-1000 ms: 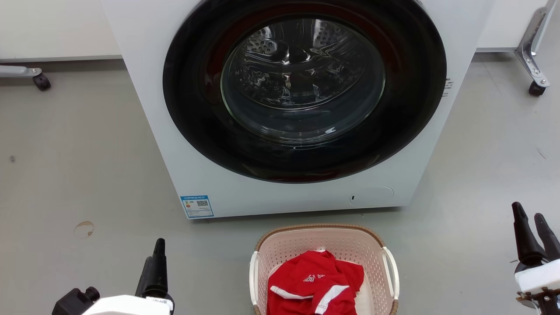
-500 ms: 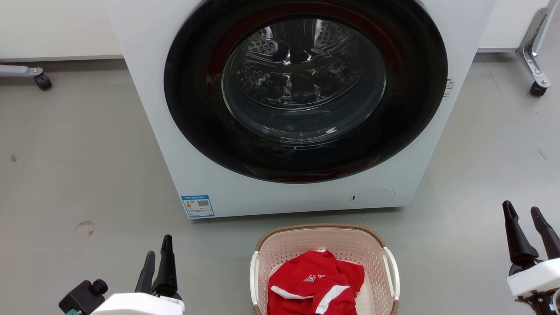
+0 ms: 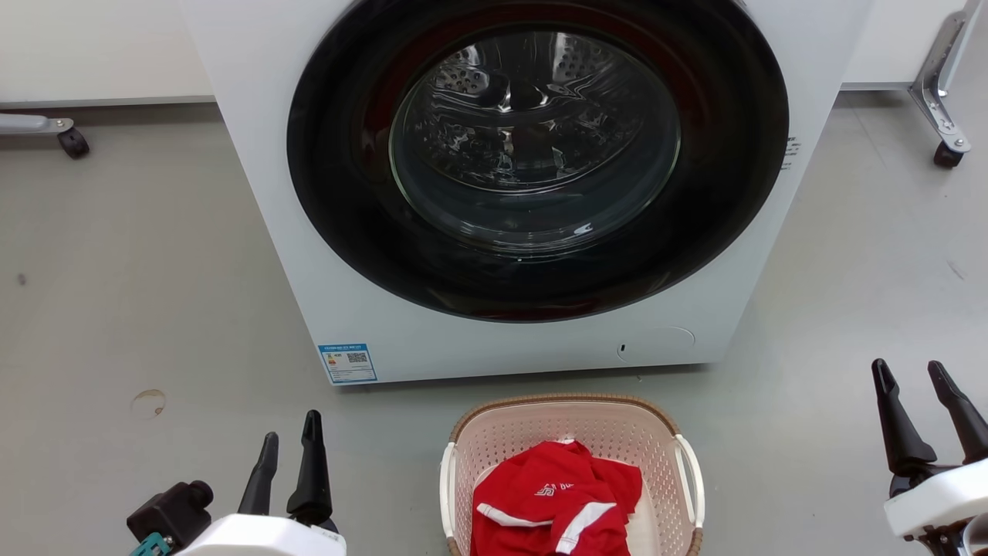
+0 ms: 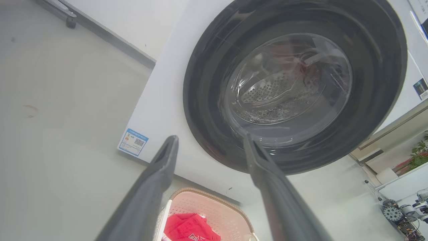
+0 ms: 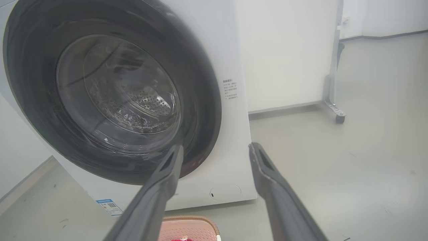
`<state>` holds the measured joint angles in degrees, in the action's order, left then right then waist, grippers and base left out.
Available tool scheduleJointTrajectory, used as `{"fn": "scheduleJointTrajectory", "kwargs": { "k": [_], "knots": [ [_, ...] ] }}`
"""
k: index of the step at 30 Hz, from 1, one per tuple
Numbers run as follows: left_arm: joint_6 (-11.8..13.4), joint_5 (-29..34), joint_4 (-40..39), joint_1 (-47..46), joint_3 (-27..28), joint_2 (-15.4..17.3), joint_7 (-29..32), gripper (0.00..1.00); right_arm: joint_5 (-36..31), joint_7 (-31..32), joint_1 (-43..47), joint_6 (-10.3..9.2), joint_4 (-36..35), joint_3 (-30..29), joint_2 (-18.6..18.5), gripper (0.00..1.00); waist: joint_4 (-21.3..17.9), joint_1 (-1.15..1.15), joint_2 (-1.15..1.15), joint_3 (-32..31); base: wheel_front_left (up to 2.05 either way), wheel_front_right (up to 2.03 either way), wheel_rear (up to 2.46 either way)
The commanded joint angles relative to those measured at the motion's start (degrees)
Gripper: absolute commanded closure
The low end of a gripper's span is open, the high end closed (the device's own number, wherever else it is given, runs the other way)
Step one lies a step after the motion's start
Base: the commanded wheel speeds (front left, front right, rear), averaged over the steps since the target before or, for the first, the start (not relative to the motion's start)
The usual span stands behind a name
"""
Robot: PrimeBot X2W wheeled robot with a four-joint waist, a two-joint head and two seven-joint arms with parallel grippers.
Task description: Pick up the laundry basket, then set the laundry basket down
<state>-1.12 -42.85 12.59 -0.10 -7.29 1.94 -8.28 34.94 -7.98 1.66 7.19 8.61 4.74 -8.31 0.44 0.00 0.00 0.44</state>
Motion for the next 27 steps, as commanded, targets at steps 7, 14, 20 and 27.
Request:
{"fn": "scheduleJointTrajectory", "kwargs": {
  "k": [7,14,20,27],
  "knots": [
    [1.11,6.43,-2.34,-1.20,0.21,0.65,-1.75,0.00,-5.22,-2.04,-0.76,0.22,-2.52,1.33,-2.84,0.00,-0.15,0.00,0.00,0.16,0.00,0.00,0.00],
    [1.83,11.56,-3.20,-1.25,-0.31,0.73,-3.09,0.00,-8.93,-3.38,-0.44,0.24,-3.07,2.24,-3.24,0.00,-0.33,0.00,0.00,0.52,0.00,0.00,0.00],
    [2.28,14.85,-3.64,-1.14,-0.83,0.78,-4.10,0.00,-10.07,-4.39,-0.02,0.26,-3.10,2.67,-3.03,0.00,-0.27,0.00,0.00,0.57,0.00,0.00,0.00],
    [2.54,18.78,-3.99,-1.05,-1.37,0.85,-5.28,0.00,-13.23,-5.57,0.19,0.27,-3.33,3.93,-3.72,0.00,-0.29,0.00,0.00,0.60,0.00,0.00,0.00]
  ]
}}
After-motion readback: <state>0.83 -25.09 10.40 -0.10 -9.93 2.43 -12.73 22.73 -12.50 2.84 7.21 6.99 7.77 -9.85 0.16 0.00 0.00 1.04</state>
